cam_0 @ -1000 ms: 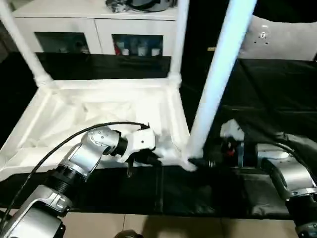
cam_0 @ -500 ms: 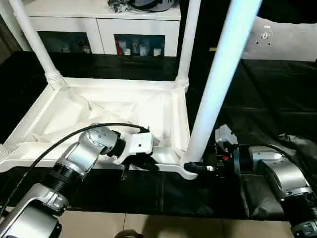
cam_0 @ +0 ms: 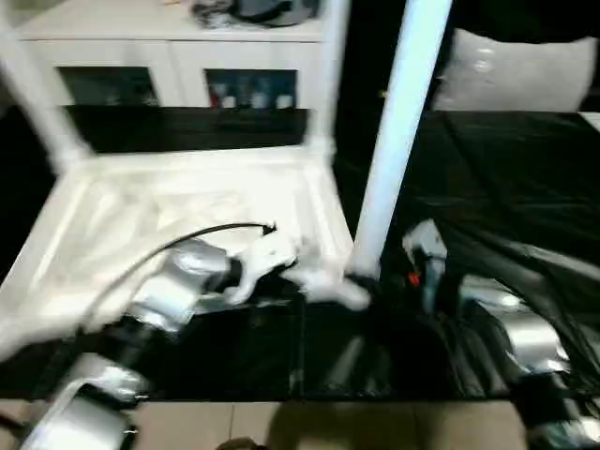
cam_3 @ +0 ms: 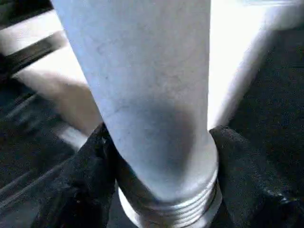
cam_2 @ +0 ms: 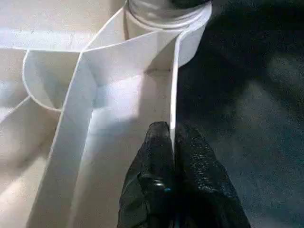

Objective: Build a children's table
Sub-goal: Rotate leg to tighten

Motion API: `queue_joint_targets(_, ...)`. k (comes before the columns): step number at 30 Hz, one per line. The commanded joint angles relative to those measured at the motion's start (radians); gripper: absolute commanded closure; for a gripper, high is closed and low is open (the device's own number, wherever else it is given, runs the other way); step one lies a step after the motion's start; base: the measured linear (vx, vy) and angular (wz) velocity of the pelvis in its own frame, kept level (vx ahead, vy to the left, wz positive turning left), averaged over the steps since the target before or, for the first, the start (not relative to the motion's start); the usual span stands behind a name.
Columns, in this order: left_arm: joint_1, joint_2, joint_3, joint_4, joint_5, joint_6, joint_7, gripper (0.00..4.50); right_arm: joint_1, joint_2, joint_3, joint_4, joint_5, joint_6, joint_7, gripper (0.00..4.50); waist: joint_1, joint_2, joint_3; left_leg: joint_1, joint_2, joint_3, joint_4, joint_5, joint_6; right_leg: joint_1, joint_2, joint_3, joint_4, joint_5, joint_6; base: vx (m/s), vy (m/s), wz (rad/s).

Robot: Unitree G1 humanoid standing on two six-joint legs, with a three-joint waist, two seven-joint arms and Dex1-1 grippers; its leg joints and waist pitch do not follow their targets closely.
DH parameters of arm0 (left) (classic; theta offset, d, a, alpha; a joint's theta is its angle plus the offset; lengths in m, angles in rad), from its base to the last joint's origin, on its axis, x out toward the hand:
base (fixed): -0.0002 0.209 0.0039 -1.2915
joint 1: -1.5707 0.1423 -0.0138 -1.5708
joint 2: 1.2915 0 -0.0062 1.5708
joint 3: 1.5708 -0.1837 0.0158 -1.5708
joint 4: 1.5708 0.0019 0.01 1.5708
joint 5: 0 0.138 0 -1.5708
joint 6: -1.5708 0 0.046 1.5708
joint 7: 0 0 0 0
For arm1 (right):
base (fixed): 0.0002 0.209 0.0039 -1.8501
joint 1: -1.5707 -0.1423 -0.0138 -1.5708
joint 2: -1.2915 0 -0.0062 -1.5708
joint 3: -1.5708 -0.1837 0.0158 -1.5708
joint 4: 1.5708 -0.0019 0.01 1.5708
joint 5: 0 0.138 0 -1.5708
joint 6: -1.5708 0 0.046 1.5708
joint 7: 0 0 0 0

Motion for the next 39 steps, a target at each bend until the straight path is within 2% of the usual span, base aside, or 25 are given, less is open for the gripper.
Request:
queue_joint_targets(1, -0.019, -0.049, 0.003, 0.019, -0.013, 0.036, 0.087, 4.50, -0.023, 0.035, 0.027, 0.016, -0.017, 0.014, -0.065, 1.87, -0.002, -0.010, -0.050, 0.016, 0.116, -0.068, -0.091, -0.289, -0.032, 0.036, -0.104, 0.063, -0.090, -0.400, -0.200, 0.000, 0.000, 0.00)
queue_joint_targets(2, -0.033, -0.091, 0.026, 0.044, 0.000, 0.076, 0.170, 4.50, -0.041, 0.063, 0.000, 0.037, -0.024, 0.038, -0.152, 1.87, -0.005, -0.011, -0.051, 0.015, 0.115, -0.064, -0.089, -0.269, -0.021, 0.036, -0.103, 0.066, -0.088, -0.374, -0.205, 0.000, 0.000, 0.00)
queue_joint_targets(3, -0.037, -0.105, 0.034, 0.048, 0.001, 0.090, 0.193, 4.50, -0.047, 0.072, -0.010, 0.047, -0.029, 0.045, -0.185, 1.87, -0.004, -0.008, -0.052, 0.015, 0.114, -0.064, -0.088, -0.262, -0.017, 0.035, -0.102, 0.065, -0.088, -0.367, -0.208, 0.000, 0.000, 0.00)
queue_joint_targets(5, -0.043, -0.130, 0.045, 0.050, 0.003, 0.110, 0.233, 4.50, -0.055, 0.081, -0.019, 0.065, -0.050, 0.036, -0.236, 1.87, -0.003, -0.012, -0.055, 0.009, 0.113, -0.062, -0.086, -0.218, 0.008, 0.042, -0.101, 0.064, -0.084, -0.316, -0.212, 0.000, 0.000, 0.00)
queue_joint_targets(6, -0.045, -0.139, 0.043, 0.045, 0.007, 0.111, 0.241, 4.50, -0.056, 0.084, -0.022, 0.070, -0.051, 0.019, -0.235, 1.87, -0.002, -0.011, -0.056, 0.009, 0.112, -0.060, -0.084, -0.207, 0.015, 0.042, -0.101, 0.064, -0.084, -0.301, -0.214, 0.000, 0.000, 0.00)
queue_joint_targets(8, -0.045, -0.146, 0.036, 0.034, 0.017, 0.110, 0.245, 4.50, -0.054, 0.088, -0.028, 0.071, -0.047, 0.001, -0.226, 1.31, 0.001, -0.011, -0.060, 0.006, 0.111, -0.058, -0.080, -0.163, 0.045, 0.045, -0.100, 0.063, -0.077, -0.240, -0.222, 0.000, 0.000, 0.00)
queue_joint_targets(11, -0.038, -0.129, 0.022, 0.029, 0.022, 0.087, 0.221, 4.50, -0.046, 0.087, -0.037, 0.051, -0.025, 0.003, -0.205, 0.99, 0.003, -0.007, -0.064, 0.004, 0.114, -0.058, -0.078, -0.115, 0.076, 0.047, -0.096, 0.060, -0.066, -0.147, -0.245, 0.000, 0.000, 0.00)
queue_joint_targets(13, -0.036, -0.114, 0.019, 0.032, 0.023, 0.070, 0.212, 4.50, -0.040, 0.078, -0.036, 0.037, -0.016, -0.002, -0.182, 0.88, 0.002, -0.006, -0.063, 0.004, 0.114, -0.058, -0.078, -0.113, 0.086, 0.047, -0.094, 0.059, -0.064, -0.131, -0.251, 0.000, 0.000, 0.00)
queue_joint_targets(15, -0.030, -0.088, 0.010, 0.031, 0.020, 0.041, 0.184, 4.50, -0.031, 0.060, -0.032, 0.020, -0.008, -0.013, -0.149, 0.77, 0.003, -0.003, -0.061, 0.005, 0.115, -0.058, -0.079, -0.141, 0.084, 0.048, -0.097, 0.059, -0.069, -0.162, -0.253, 0.000, 0.000, 0.00)
queue_joint_targets(18, -0.017, -0.040, -0.015, 0.017, 0.018, 0.001, 0.107, 4.50, -0.015, 0.013, -0.019, 0.002, -0.003, -0.045, -0.064, 0.51, 0.002, -0.006, -0.060, 0.005, 0.116, -0.058, -0.080, -0.158, 0.077, 0.049, -0.098, 0.059, -0.070, -0.183, -0.247, 0.000, 0.000, 0.00)
queue_joint_targets(22, -0.013, 0.003, -0.037, 0.018, 0.024, -0.037, 0.044, 4.50, -0.005, -0.040, -0.003, -0.010, -0.008, -0.069, 0.018, 0.18, 0.003, -0.004, -0.057, 0.008, 0.118, -0.057, -0.082, -0.187, 0.063, 0.046, -0.098, 0.058, -0.075, -0.226, -0.241, 0.000, 0.000, 0.00)
queue_joint_targets(26, 0.000, 0.075, -0.076, -0.002, 0.002, -0.117, -0.107, 4.50, 0.000, -0.117, 0.017, -0.022, 0.002, -0.077, 0.147, 0.02, 0.010, -0.002, -0.058, 0.010, 0.122, -0.058, -0.084, -0.183, 0.056, 0.046, -0.098, 0.059, -0.069, -0.207, -0.243, 0.000, 0.000, 0.00)
queue_joint_targets(29, 0.013, 0.117, -0.103, -0.024, -0.014, -0.183, -0.198, 4.50, 0.012, -0.157, 0.047, -0.053, 0.012, -0.068, 0.243, 0.02, 0.013, -0.001, -0.059, 0.012, 0.122, -0.055, -0.082, -0.179, 0.061, 0.044, -0.096, 0.058, -0.065, -0.172, -0.257, 0.000, 0.000, 0.00)
queue_joint_targets(31, 0.019, 0.155, -0.130, -0.036, -0.008, -0.226, -0.264, 4.50, 0.019, -0.191, 0.074, -0.074, 0.023, -0.068, 0.326, 0.02, 0.023, 0.000, -0.059, 0.010, 0.127, -0.056, -0.083, -0.180, 0.067, 0.048, -0.097, 0.056, -0.062, -0.173, -0.256, 0.000, 0.000, 0.00)
queue_joint_targets(33, 0.018, 0.175, -0.147, -0.034, 0.001, -0.254, -0.293, 4.50, 0.025, -0.207, 0.089, -0.089, 0.036, -0.073, 0.384, 0.02, 0.028, 0.003, -0.058, 0.013, 0.128, -0.053, -0.083, -0.190, 0.063, 0.043, -0.095, 0.056, -0.062, -0.175, -0.261, 0.000, 0.000, 0.00)
queue_joint_targets(35, 0.018, 0.183, -0.153, -0.034, 0.001, -0.263, -0.307, 4.50, 0.027, -0.212, 0.096, -0.092, 0.038, -0.079, 0.405, 0.02, 0.035, 0.003, -0.056, 0.014, 0.129, -0.053, -0.085, -0.205, 0.049, 0.042, -0.099, 0.058, -0.064, -0.199, -0.260, 0.000, 0.000, 0.00)
queue_joint_targets(36, 0.018, 0.185, -0.154, -0.034, 0.002, -0.266, -0.311, 4.50, 0.028, -0.214, 0.098, -0.092, 0.039, -0.079, 0.411, 0.19, 0.037, 0.003, -0.055, 0.016, 0.130, -0.055, -0.088, -0.221, 0.036, 0.040, -0.099, 0.058, -0.066, -0.222, -0.256, 0.000, 0.000, 0.00)
queue_joint_targets(37, 0.017, 0.193, -0.159, -0.033, 0.002, -0.279, -0.326, 4.50, 0.030, -0.219, 0.106, -0.095, 0.045, -0.080, 0.433, 0.30, 0.034, -0.010, -0.055, 0.016, 0.130, -0.053, -0.088, -0.224, 0.033, 0.042, -0.100, 0.058, -0.068, -0.231, -0.254, 0.000, 0.000, 0.00)
queue_joint_targets(38, 0.016, 0.203, -0.166, -0.032, 0.003, -0.296, -0.348, 4.50, 0.036, -0.226, 0.120, -0.102, 0.054, -0.073, 0.466, 0.38, 0.038, -0.003, -0.055, 0.015, 0.130, -0.055, -0.088, -0.225, 0.025, 0.043, -0.104, 0.060, -0.067, -0.249, -0.251, 0.000, 0.000, 0.00)
queue_joint_targets(39, 0.016, 0.207, -0.168, -0.032, 0.003, -0.305, -0.356, 4.50, 0.039, -0.228, 0.128, -0.108, 0.059, -0.069, 0.481, 0.41, 0.039, -0.006, -0.055, 0.016, 0.130, -0.055, -0.088, -0.227, 0.027, 0.043, -0.102, 0.059, -0.068, -0.253, -0.248, 0.000, 0.000, 0.00)
